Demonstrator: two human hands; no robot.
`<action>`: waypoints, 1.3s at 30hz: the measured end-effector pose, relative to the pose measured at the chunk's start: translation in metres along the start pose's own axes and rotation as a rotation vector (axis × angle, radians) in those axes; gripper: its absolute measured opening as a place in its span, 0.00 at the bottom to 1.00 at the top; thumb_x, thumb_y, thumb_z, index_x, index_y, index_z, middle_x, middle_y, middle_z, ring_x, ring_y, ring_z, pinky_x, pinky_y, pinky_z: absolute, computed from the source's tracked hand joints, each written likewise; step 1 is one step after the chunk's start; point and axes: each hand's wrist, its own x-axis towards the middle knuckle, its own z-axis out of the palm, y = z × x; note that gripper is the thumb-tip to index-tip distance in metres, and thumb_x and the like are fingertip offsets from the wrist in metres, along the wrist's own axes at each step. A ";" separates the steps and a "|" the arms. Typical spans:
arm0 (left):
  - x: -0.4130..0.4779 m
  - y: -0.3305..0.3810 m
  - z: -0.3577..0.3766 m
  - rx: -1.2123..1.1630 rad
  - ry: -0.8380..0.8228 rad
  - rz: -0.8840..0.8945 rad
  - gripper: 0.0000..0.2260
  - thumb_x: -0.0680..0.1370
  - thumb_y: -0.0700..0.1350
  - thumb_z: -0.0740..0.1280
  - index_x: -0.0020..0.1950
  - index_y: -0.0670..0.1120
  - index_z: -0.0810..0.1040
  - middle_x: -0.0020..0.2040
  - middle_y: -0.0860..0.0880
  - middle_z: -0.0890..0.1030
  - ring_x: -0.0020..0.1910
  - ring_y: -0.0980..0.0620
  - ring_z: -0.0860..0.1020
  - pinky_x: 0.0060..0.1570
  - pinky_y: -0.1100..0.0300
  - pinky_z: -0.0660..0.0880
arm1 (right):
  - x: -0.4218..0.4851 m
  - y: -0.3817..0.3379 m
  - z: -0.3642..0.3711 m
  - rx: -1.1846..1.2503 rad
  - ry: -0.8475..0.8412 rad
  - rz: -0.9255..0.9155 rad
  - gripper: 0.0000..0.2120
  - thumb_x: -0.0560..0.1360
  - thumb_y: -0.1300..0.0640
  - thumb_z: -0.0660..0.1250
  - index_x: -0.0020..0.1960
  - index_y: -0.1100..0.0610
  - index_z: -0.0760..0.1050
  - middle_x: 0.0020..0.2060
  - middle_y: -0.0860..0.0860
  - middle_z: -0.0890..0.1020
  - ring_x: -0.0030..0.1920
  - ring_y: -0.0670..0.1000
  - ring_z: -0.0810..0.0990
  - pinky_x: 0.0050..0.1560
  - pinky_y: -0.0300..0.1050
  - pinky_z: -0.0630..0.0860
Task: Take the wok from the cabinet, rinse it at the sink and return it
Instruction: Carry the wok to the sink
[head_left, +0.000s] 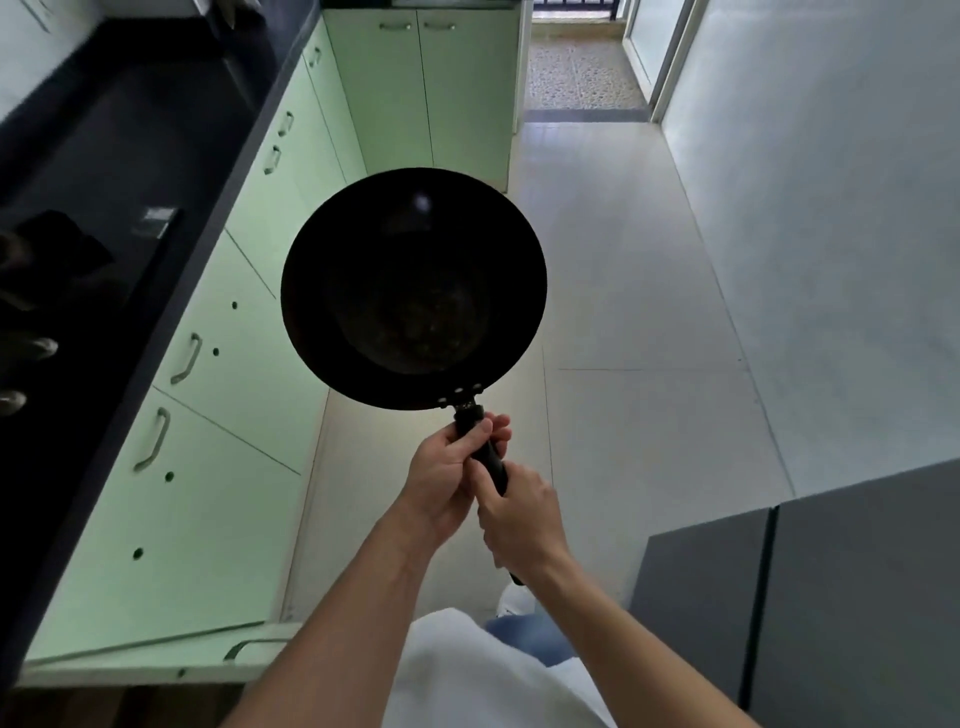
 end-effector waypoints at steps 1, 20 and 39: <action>0.010 0.003 0.007 0.005 -0.004 0.001 0.15 0.80 0.37 0.64 0.64 0.29 0.74 0.47 0.43 0.82 0.43 0.53 0.81 0.45 0.64 0.80 | 0.011 -0.002 -0.006 0.010 -0.001 0.002 0.18 0.81 0.49 0.62 0.39 0.61 0.76 0.28 0.57 0.78 0.25 0.55 0.74 0.29 0.60 0.78; 0.192 0.115 0.054 0.035 -0.011 -0.016 0.13 0.80 0.35 0.63 0.63 0.31 0.74 0.52 0.41 0.83 0.46 0.52 0.84 0.45 0.63 0.80 | 0.219 -0.060 -0.023 0.039 0.010 0.048 0.19 0.80 0.48 0.64 0.36 0.58 0.75 0.27 0.54 0.77 0.27 0.53 0.74 0.32 0.61 0.78; 0.410 0.311 0.063 0.085 -0.031 -0.037 0.13 0.79 0.35 0.65 0.61 0.30 0.76 0.51 0.41 0.83 0.47 0.52 0.84 0.45 0.64 0.80 | 0.478 -0.180 0.022 0.036 0.047 0.094 0.20 0.80 0.47 0.63 0.36 0.60 0.75 0.25 0.53 0.77 0.23 0.51 0.74 0.28 0.58 0.77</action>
